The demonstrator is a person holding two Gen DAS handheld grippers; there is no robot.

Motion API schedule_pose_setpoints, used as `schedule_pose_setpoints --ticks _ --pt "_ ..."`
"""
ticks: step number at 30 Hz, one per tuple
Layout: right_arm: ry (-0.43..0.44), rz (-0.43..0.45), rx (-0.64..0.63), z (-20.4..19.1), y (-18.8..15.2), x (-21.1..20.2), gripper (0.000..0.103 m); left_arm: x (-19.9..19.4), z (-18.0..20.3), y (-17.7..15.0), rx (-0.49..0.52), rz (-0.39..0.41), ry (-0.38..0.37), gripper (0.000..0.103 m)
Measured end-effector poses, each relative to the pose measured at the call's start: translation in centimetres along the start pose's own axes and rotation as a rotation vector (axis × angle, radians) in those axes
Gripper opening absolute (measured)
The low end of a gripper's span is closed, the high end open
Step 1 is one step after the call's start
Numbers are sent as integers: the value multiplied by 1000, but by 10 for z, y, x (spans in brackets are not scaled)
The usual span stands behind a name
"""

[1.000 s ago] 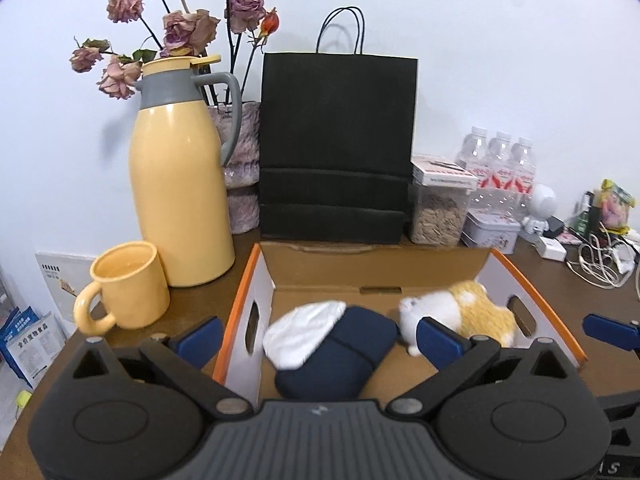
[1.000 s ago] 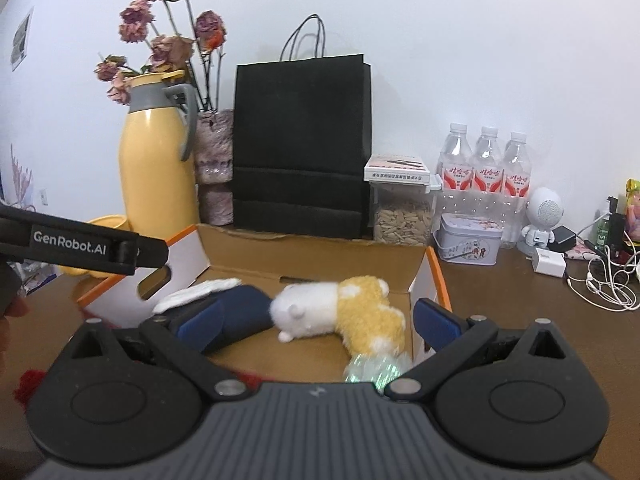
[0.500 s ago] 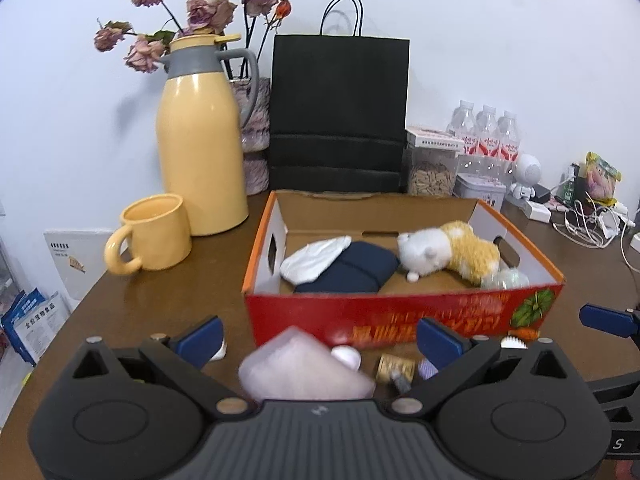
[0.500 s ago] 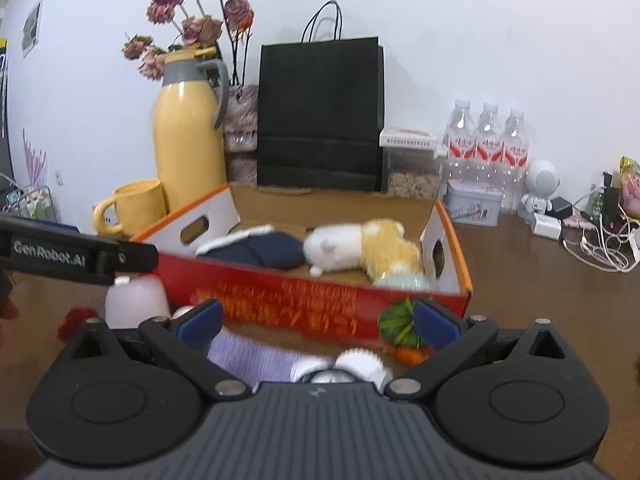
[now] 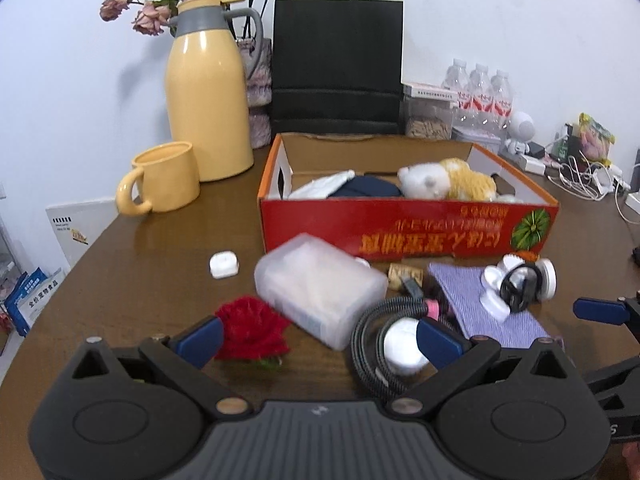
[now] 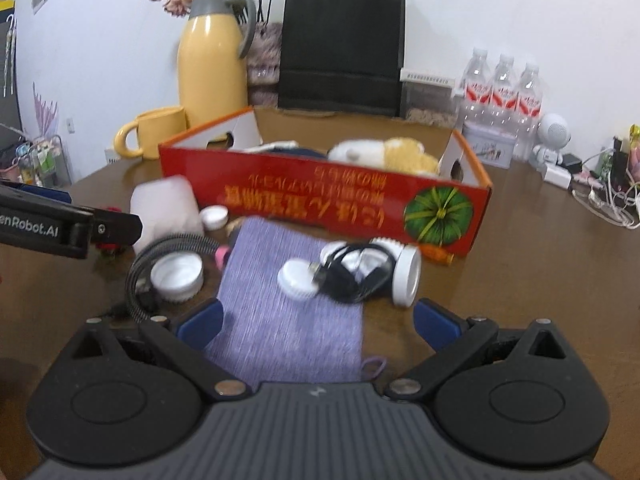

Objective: Organize objects
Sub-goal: 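Move both tools back over the remaining items on the table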

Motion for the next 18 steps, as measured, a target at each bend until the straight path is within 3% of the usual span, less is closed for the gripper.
schedule_pose_setpoints --ticks 6,9,15,18 --pt "11 -40 -9 -8 -5 9 103 9 4 -12 4 -44 6 100" --pt "13 -68 4 -9 -8 18 103 15 5 -16 -16 -77 9 90" --pt "33 -93 26 -8 -10 24 102 18 11 -21 -58 -99 -59 65" --pt "36 -72 11 -12 -9 20 80 16 14 -21 -62 -98 -81 55"
Point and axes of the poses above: each gripper's, at about its wrist camera, not at the fingertips, and x roughly the way its jaws point, z to its right, y to its top, the point moved 7 cm from there along x, roughly the way its jaws point, and after that the axes turned 6 degrees about x, right-handed, at the moved point
